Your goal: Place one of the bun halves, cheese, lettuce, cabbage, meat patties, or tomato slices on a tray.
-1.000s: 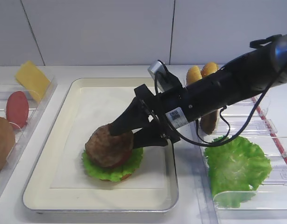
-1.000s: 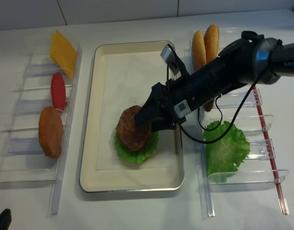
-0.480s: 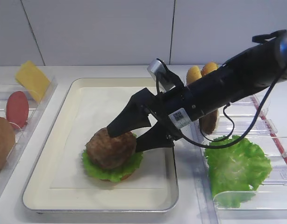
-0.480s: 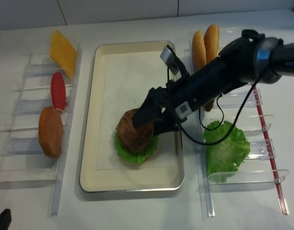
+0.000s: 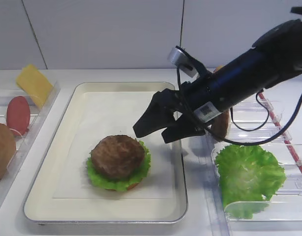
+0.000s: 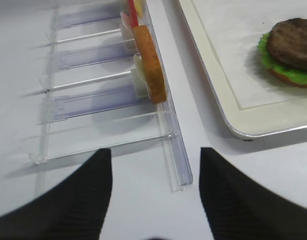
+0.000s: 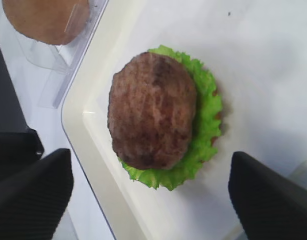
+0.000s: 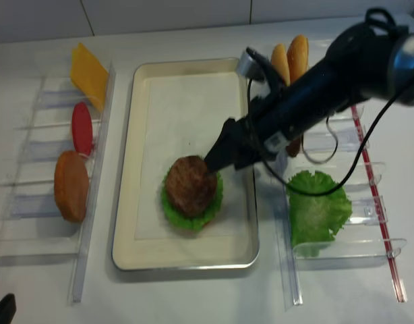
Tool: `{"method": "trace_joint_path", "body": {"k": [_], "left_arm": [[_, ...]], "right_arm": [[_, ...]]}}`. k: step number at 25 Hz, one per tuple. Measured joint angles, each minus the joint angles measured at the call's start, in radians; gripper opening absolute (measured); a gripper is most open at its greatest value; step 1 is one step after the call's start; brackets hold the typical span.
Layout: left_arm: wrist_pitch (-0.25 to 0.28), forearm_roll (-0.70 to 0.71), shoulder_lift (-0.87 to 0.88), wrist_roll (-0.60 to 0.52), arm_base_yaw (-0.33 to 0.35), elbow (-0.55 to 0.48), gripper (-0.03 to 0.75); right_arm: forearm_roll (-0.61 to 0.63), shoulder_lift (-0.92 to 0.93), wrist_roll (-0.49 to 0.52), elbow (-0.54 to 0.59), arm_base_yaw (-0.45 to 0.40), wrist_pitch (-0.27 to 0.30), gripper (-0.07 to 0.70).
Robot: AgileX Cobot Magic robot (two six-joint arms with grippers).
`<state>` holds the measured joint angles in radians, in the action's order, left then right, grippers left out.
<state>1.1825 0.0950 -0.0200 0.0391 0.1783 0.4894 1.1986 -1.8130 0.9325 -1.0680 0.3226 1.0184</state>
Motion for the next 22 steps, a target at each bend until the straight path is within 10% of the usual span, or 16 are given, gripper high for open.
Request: {"method": "trace_joint_path", "body": {"k": [6, 15, 22], "left_arm": [[0.000, 0.000, 0.000, 0.000, 0.000, 0.000, 0.384], [0.000, 0.002, 0.000, 0.000, 0.000, 0.000, 0.384], [0.000, 0.002, 0.000, 0.000, 0.000, 0.000, 0.384]], "right_arm": [[-0.213, 0.147, -0.020, -0.130, -0.004, 0.000, 0.631], [-0.941, 0.263, -0.412, -0.431, -0.039, 0.172, 0.629], [-1.171, 0.391, -0.581, -0.444, -0.044, 0.225, 0.603]]}}
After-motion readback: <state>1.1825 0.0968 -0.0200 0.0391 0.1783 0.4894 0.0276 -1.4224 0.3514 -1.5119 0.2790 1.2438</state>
